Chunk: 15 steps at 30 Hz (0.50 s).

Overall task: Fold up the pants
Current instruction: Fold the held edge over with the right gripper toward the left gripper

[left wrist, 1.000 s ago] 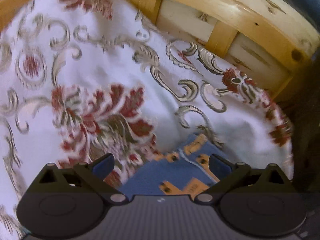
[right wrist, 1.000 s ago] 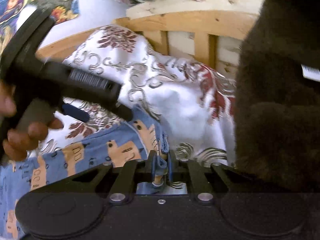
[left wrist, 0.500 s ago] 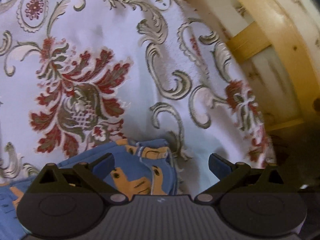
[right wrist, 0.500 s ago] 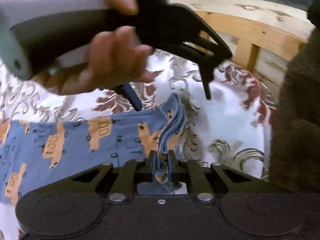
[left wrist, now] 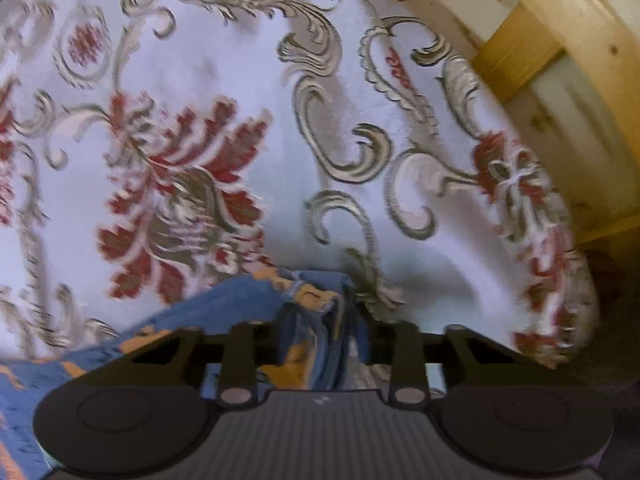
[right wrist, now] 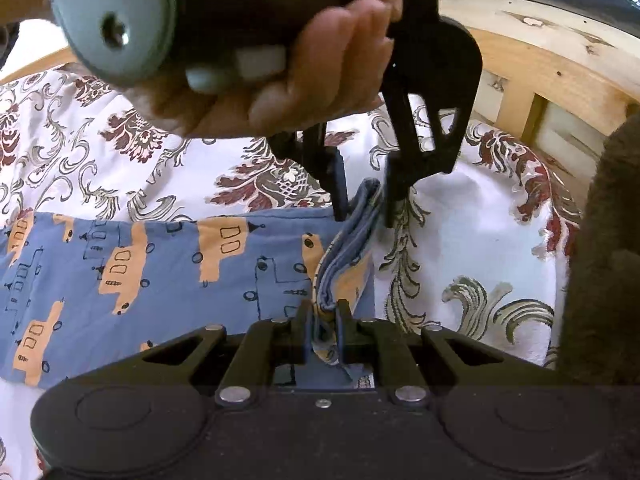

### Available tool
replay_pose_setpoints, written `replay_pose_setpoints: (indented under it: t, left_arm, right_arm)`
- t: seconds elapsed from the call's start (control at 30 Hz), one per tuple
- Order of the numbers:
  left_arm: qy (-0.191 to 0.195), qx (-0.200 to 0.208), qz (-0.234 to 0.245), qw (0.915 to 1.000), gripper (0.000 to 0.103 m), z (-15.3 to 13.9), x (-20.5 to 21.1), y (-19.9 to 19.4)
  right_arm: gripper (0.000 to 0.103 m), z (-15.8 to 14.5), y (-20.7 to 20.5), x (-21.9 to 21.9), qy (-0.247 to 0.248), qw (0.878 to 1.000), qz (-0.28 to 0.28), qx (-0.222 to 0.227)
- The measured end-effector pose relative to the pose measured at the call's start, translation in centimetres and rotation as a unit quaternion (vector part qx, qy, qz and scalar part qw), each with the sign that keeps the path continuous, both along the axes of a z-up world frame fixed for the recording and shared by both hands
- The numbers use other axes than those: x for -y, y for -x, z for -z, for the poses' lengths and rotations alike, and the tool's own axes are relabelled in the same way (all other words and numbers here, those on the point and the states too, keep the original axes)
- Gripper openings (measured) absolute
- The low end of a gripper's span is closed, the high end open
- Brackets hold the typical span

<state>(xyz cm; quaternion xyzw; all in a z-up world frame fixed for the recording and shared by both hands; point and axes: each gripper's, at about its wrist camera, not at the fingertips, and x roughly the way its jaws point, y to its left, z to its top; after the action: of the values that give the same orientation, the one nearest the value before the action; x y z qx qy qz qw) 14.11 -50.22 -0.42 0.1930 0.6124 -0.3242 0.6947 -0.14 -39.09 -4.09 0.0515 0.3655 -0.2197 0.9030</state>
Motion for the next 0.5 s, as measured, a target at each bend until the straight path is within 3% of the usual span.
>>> replay_pose_setpoints:
  t: [0.13, 0.3, 0.5]
  left_arm:
    - [0.009, 0.008, -0.001, 0.9999, 0.015, -0.7, -0.5, 0.1]
    - [0.058, -0.007, 0.009, 0.9983, 0.013, -1.7, -3.7, -0.3]
    - [0.121, -0.039, -0.001, 0.9919, 0.013, -2.2, -10.9, -2.6]
  right_arm:
    - [0.012, 0.0, 0.0, -0.3, 0.002, 1.000, -0.010, -0.001]
    - [0.012, -0.8, 0.5, -1.8, 0.021, 0.999, -0.046, 0.004]
    - [0.012, -0.8, 0.1, -5.4, 0.059, 0.988, -0.142, -0.017]
